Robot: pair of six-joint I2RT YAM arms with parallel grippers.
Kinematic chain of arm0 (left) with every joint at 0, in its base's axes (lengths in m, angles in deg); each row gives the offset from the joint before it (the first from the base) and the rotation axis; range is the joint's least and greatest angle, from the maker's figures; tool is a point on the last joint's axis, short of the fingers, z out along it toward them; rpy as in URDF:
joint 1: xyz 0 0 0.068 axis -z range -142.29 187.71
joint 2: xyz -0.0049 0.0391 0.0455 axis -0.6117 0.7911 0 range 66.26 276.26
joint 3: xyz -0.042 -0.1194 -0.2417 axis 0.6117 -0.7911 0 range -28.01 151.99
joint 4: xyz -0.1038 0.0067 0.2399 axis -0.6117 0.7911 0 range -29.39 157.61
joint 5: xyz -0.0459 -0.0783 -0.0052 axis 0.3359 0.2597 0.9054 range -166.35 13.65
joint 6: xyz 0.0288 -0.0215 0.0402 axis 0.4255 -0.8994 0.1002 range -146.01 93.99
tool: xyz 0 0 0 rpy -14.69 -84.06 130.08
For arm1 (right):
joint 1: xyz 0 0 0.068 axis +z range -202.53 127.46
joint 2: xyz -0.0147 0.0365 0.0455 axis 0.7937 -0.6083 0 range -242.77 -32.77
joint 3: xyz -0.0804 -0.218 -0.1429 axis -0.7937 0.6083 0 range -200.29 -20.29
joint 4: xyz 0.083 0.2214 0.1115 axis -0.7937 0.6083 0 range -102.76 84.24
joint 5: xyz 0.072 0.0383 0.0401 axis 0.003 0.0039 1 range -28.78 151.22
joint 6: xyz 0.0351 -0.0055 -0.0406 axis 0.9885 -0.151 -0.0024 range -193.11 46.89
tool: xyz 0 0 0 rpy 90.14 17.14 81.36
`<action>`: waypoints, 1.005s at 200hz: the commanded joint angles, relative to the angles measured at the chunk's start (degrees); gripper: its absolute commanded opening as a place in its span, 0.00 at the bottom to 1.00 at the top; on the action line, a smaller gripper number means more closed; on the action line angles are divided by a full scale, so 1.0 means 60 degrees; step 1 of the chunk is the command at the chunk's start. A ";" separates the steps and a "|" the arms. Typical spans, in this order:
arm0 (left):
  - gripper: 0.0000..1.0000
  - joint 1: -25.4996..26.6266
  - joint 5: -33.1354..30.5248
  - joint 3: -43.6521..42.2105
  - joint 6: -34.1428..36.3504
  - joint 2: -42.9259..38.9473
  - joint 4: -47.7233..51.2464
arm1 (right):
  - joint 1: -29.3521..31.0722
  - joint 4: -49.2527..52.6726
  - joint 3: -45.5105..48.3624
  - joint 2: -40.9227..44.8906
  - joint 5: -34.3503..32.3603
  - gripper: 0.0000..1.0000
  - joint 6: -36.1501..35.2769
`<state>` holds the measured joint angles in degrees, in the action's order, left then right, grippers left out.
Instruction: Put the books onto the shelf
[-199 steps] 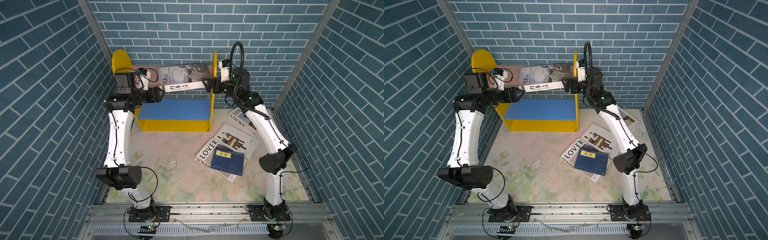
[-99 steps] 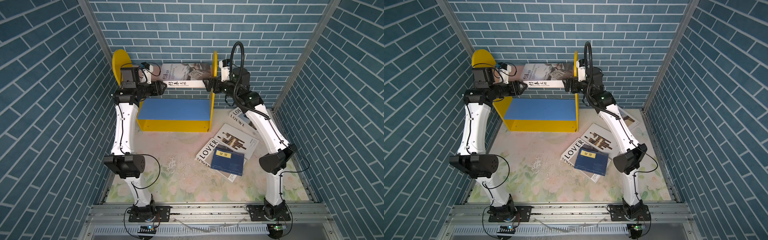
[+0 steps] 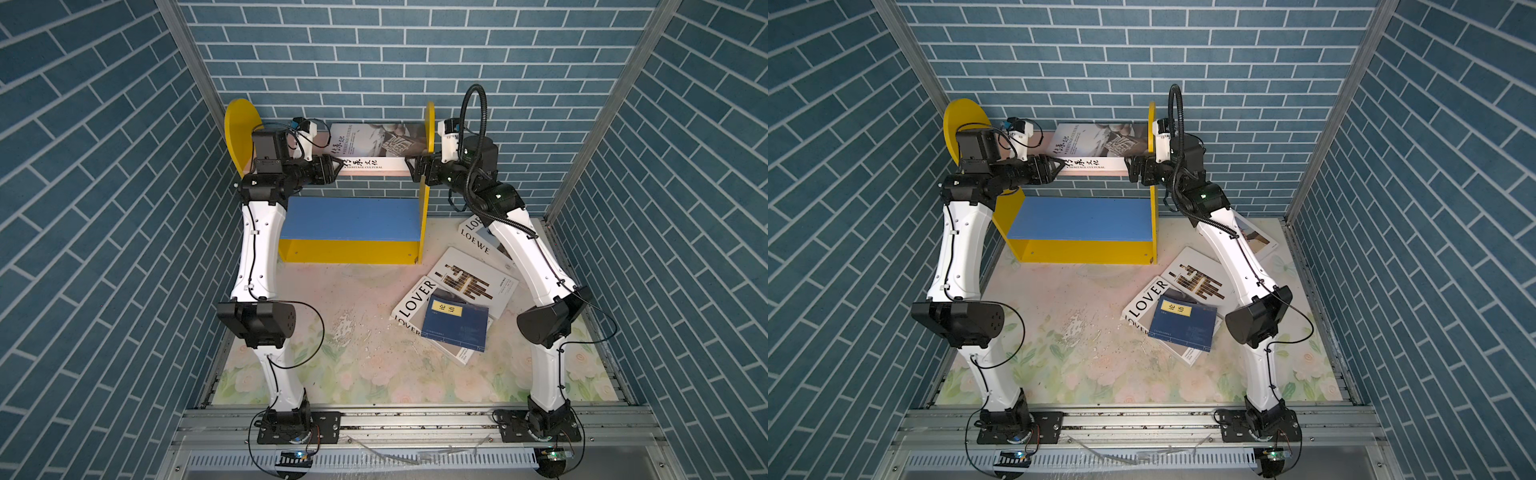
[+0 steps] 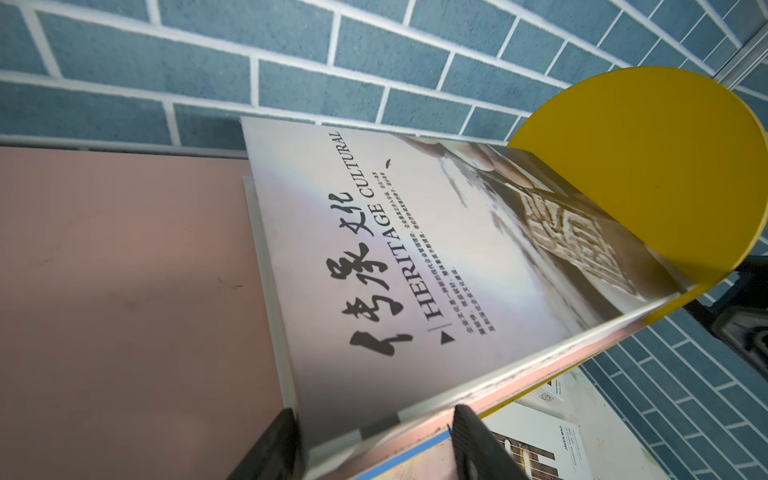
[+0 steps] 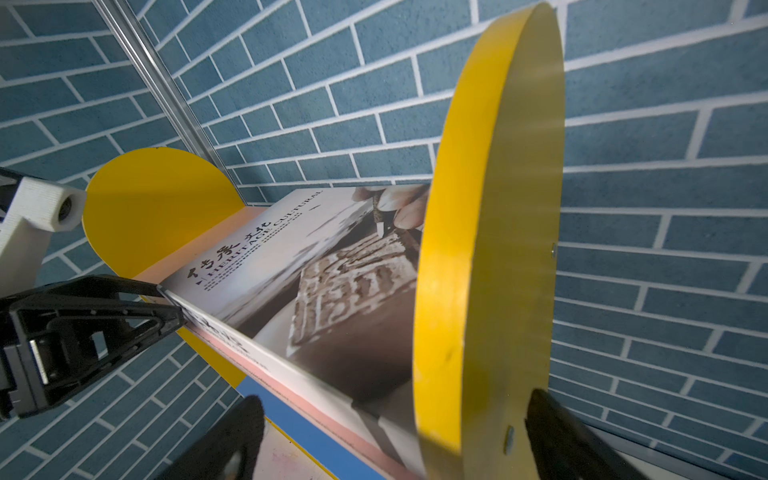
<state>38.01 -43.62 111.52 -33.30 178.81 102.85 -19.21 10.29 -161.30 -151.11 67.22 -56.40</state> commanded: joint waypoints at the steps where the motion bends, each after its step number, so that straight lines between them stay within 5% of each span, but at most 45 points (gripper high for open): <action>1: 0.61 0.0156 0.0366 0.0273 -0.0049 0.0083 -0.0147 | -0.0031 -0.0286 -0.0170 -0.0110 -0.0106 0.98 0.0248; 73: 0.62 0.0185 0.0416 -0.0463 -0.0155 -0.0416 -0.0465 | -0.0031 -0.0383 -0.0097 -0.0138 -0.0275 0.96 0.0306; 153: 0.99 0.0013 0.0414 -0.0571 -0.0401 -0.0845 -0.0798 | -0.0031 -0.0386 0.0061 0.0006 -0.0224 0.97 0.0274; 201: 1.00 -0.0414 0.1041 0.0381 -0.1708 0.0015 -0.1476 | -0.0031 -0.0480 0.0251 0.0138 -0.0222 0.97 0.0248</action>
<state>36.65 -39.89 109.57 -39.27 176.10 96.86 -19.24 9.02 -160.60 -151.16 66.37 -55.37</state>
